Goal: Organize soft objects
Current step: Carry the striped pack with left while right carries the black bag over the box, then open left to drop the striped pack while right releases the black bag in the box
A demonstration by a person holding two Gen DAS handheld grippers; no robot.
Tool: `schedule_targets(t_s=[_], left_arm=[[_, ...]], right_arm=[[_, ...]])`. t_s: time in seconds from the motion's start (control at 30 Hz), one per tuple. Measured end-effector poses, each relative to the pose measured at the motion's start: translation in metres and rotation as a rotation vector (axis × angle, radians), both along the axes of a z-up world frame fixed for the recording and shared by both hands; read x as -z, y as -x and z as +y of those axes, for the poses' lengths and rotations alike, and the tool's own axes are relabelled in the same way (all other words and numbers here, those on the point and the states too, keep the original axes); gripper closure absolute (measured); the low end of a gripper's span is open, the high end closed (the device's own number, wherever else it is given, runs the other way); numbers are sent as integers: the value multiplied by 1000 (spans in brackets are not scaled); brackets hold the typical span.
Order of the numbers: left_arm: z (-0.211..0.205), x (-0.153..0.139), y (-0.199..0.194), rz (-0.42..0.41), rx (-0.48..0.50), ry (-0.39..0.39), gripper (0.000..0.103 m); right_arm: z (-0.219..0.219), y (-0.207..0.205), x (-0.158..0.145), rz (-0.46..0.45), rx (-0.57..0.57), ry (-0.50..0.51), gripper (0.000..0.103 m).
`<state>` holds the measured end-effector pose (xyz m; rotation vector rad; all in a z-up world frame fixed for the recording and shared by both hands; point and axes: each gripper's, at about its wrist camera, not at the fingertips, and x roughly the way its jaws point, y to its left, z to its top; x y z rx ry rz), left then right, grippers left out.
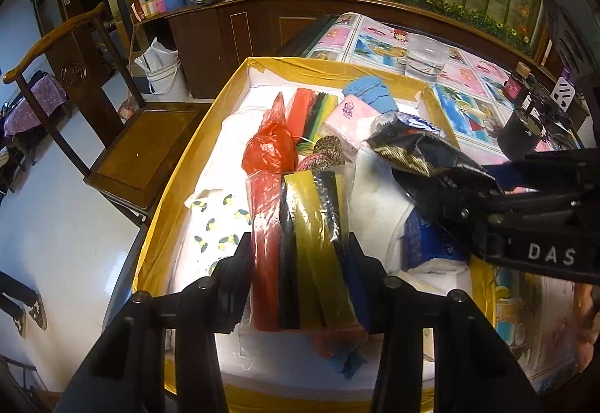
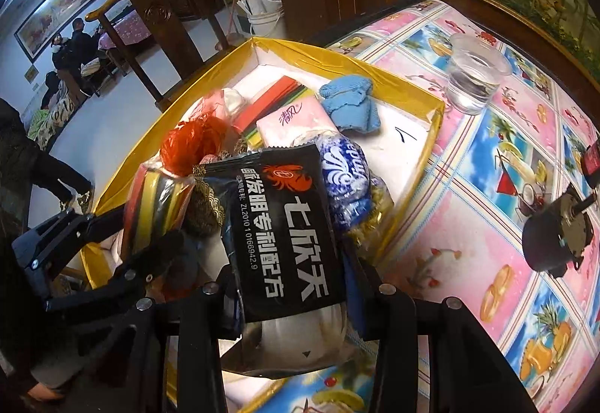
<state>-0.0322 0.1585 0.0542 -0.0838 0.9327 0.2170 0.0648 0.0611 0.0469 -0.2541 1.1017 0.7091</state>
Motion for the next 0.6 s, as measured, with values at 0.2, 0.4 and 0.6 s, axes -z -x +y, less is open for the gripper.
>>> schedule_targets(t_s=[0.2, 0.4, 0.6], left_arm=[[6, 5, -2, 8, -23, 22, 57], [7, 4, -2, 8, -42, 42, 45], [3, -3, 3, -10, -57, 40, 37]], right_arm=[[10, -4, -2, -21, -16, 8, 57], [2, 6, -17, -27, -33, -22, 48], [-9, 17, -35, -58, -40, -57, 42]])
